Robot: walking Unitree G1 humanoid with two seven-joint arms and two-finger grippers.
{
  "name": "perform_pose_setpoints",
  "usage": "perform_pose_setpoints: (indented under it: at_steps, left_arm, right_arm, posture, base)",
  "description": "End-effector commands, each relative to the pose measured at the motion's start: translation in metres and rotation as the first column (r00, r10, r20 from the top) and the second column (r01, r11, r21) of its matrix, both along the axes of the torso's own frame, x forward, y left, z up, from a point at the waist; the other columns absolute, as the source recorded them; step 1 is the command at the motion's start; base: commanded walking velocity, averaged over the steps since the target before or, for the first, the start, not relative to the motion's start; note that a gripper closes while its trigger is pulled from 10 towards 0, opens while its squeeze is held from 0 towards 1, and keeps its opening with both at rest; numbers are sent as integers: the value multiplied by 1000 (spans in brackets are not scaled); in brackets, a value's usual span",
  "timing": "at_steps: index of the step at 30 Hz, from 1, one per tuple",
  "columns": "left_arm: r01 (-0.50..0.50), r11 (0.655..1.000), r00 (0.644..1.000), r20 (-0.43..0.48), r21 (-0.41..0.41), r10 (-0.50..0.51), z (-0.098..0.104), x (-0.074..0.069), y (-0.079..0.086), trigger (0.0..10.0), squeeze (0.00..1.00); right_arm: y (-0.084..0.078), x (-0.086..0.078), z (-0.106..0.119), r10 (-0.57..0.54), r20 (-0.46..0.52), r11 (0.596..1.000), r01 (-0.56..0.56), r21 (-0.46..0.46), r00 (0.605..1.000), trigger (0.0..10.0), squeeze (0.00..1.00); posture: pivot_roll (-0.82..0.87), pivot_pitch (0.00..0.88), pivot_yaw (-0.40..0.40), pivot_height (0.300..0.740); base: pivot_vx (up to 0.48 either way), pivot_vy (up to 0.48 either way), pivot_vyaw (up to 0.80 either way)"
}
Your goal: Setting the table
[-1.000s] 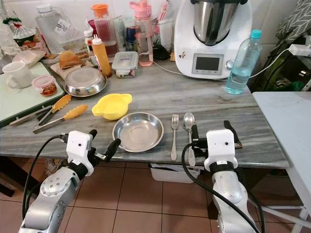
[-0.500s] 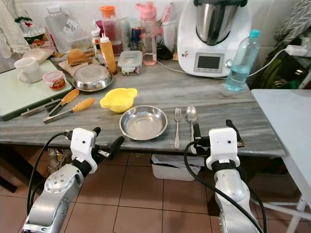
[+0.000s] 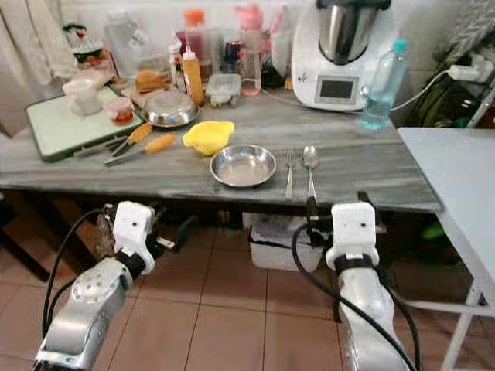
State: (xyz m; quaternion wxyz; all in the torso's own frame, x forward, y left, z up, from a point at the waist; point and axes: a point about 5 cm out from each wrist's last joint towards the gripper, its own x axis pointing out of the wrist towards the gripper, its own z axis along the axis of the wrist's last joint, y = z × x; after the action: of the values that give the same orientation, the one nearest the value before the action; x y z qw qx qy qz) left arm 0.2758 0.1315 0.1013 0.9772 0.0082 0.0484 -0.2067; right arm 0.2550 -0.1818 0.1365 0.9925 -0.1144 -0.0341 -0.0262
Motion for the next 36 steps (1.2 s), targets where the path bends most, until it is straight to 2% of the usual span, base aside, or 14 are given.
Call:
perform_pose_setpoints:
  at_steps: [1,14,17,20,36]
  left_arm:
    - [8,1000,1000,-8,7,-8,-1,0,-1,10000,0]
    - [14,1000,1000,2,10,-15,-2,1,-4,10000,0]
    - [-12,999,999,39,32,10,-1,3,-1,10000,0]
    - [-9,1000,999,41,-11,9,1,4,-2,10000,0]
    - [32,999,997,74,-41,-29,6,4,-12,10000,0]
  right_arm:
    - [-2,0,1,-5,-2,1000,5,-5,1000,10000,592]
    - [-4,1,0,-17,-4,1000,17,-10,1000,10000,592]
    - [-2,2,-1,-16,-3,1000,16,-10,1000,10000,592]
    - [-3,2,1,-16,0,1000,16,-10,1000,10000,592]
    - [-1,5,1,-12,4,1000,12,-15,1000,10000,592]
  posture:
    - [-95,0,69,740]
    - [-96,0,68,740]
    - [-98,0,66,740]
    - [-93,0,61,740]
    - [-95,0,62,740]
  base:
    - [-304,0,0]
    - [-322,0,0]
    - [0,0,0]
    - [0,0,0]
    - [0,-16,0]
